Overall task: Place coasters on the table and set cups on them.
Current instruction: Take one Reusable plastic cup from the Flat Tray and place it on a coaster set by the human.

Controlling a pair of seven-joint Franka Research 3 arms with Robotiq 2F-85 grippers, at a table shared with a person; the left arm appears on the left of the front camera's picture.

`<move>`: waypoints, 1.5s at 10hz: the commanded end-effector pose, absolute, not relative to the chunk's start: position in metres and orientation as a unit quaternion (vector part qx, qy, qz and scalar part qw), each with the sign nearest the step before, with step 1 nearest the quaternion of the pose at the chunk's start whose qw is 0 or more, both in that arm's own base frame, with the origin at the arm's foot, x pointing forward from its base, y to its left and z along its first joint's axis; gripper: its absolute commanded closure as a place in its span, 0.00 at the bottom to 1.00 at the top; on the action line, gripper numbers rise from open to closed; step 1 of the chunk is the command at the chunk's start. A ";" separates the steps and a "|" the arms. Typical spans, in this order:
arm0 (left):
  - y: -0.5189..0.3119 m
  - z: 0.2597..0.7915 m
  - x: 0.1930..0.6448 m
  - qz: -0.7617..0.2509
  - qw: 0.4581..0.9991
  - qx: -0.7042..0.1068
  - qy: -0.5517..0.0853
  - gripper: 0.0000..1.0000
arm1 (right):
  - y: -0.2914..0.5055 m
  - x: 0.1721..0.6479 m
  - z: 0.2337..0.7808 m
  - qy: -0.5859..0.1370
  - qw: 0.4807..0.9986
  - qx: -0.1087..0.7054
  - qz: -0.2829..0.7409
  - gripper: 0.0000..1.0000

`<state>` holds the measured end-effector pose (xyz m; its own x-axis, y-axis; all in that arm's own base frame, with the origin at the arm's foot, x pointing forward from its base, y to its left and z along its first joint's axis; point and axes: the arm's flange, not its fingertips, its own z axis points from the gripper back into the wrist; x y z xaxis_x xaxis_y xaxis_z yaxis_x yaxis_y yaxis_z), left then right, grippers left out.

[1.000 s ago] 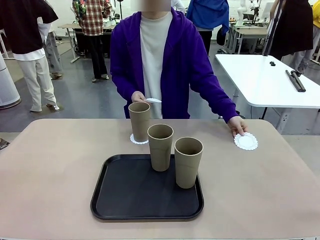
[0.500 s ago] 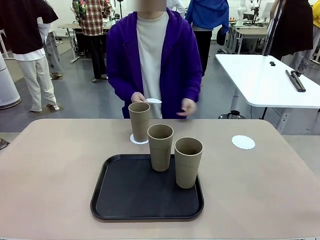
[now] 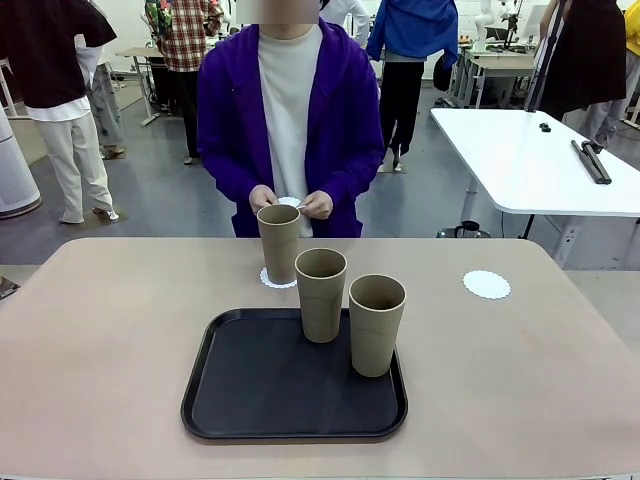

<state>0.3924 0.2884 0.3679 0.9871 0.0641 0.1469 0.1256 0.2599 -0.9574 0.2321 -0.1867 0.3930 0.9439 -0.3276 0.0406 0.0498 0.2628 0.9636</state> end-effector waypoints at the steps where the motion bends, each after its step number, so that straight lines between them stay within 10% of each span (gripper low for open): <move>1: 0.289 0.370 0.392 -0.017 0.790 -0.608 -0.078 0.00 | -0.189 0.242 0.413 -0.110 0.803 0.583 -0.055 0.00; 8: 0.289 0.370 0.392 -0.017 0.790 -0.608 -0.078 0.00 | -0.065 0.312 0.530 -0.071 0.962 0.245 0.097 0.00; 15: 0.289 0.370 0.392 -0.017 0.790 -0.608 -0.078 0.00 | 0.071 0.329 0.483 -0.071 0.929 0.117 0.343 0.00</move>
<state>0.3925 0.2883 0.3674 0.9872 0.0639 0.1465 0.1254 0.2583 -0.9579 0.3205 0.0804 0.5000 0.7760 0.5924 0.2166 -0.6288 0.7538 0.1908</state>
